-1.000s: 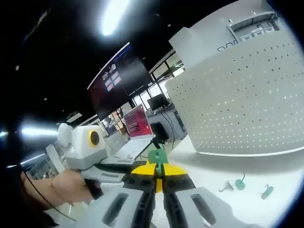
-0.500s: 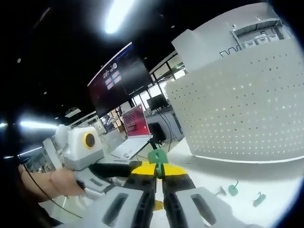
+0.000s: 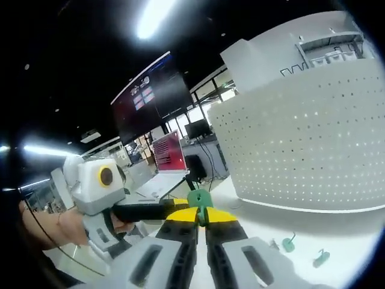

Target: Insert the hook assembly into the mounting plate slot until the hook locks in place.

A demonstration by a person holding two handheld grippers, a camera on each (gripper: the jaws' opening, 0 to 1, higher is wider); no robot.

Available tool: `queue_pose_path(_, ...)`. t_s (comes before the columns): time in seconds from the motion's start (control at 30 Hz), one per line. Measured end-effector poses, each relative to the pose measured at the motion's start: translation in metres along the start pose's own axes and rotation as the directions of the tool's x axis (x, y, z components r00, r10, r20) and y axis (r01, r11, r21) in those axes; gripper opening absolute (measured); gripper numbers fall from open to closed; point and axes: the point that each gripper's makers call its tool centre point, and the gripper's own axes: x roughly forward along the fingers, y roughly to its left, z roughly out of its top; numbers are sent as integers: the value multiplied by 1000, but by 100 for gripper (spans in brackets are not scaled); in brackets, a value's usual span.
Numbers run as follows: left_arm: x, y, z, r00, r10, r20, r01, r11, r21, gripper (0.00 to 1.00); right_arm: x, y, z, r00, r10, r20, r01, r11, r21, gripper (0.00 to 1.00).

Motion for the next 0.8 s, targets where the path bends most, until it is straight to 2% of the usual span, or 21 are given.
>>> queue_pose_path(0.2,2,-10,6,1000,-28,9,28,1000,-5,99,2,-3,3,1000,-15,14,15,1000,-7,0)
queue_pose_path(0.43,3,-14,6,999,-43,11,43,999,-9,100,3,-8,9,998,-45,42,46,998,-33,0)
queue_pose_path(0.63,-2,-1,6,1000,3,18,-3,999,-35,98,-1,-21,23,986,-127,108,137,986,-96,0)
queue_pose_path(0.8,-6,6,6,999,31,19,-30,999,-38,98,0,-32,37,969,-186,163,203,975,-92,0)
